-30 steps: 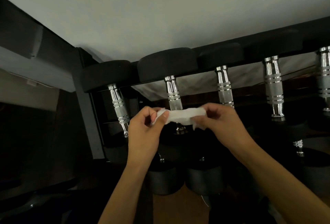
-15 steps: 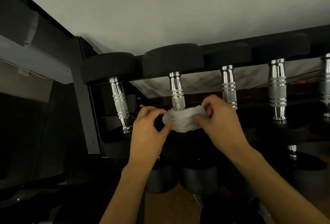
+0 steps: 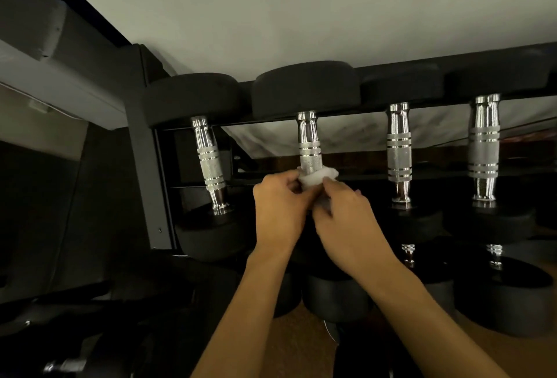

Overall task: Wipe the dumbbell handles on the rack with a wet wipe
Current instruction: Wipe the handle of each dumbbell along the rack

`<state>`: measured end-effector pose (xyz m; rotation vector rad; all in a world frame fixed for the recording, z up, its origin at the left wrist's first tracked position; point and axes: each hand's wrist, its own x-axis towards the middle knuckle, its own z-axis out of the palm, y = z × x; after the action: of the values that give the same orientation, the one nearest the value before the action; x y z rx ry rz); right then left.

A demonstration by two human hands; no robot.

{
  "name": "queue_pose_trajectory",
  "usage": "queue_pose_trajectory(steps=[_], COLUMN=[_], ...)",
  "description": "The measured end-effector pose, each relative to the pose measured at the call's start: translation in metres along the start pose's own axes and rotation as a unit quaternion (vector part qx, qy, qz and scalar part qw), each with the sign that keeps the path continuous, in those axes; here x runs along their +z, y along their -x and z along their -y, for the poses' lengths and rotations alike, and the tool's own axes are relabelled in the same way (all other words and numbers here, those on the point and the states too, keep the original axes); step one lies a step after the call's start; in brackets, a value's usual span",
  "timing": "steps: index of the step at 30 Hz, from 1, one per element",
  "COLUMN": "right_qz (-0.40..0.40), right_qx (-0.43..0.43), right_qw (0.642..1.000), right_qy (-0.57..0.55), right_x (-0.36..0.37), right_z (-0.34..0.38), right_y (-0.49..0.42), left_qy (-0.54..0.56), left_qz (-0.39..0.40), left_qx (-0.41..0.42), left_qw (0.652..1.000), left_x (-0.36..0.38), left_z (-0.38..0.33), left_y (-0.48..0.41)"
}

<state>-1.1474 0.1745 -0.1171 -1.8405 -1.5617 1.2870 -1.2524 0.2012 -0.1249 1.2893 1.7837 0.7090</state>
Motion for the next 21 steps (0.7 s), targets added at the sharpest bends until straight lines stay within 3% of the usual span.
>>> queue_pose_trajectory(steps=[4,12,14,16,21], right_qz=[-0.011,-0.063,-0.069,-0.060,0.056], right_qx=[0.021,-0.058,-0.095,-0.127,-0.227], right_qw=[0.979,0.931,0.942,0.966,0.971], right_qy=[-0.203,-0.356,-0.315,-0.217,0.041], right_x=[-0.005,-0.006,-0.008,-0.008,-0.004], right_z=[0.005,0.014,0.016,0.013,-0.021], right_y=[-0.011,-0.020,-0.021,-0.021,-0.004], left_qy=[0.080,0.151,0.158,0.096,-0.052], left_qz=[-0.065,-0.142,-0.112,-0.061,0.018], left_qx=[0.006,0.057,0.045,0.039,0.046], left_qw=[0.995,0.977,0.980,0.993,0.997], left_x=[0.002,0.002,0.003,0.004,-0.009], left_z=[-0.006,-0.028,-0.028,-0.024,-0.008], left_y=[0.005,-0.007,-0.004,-0.002,0.006])
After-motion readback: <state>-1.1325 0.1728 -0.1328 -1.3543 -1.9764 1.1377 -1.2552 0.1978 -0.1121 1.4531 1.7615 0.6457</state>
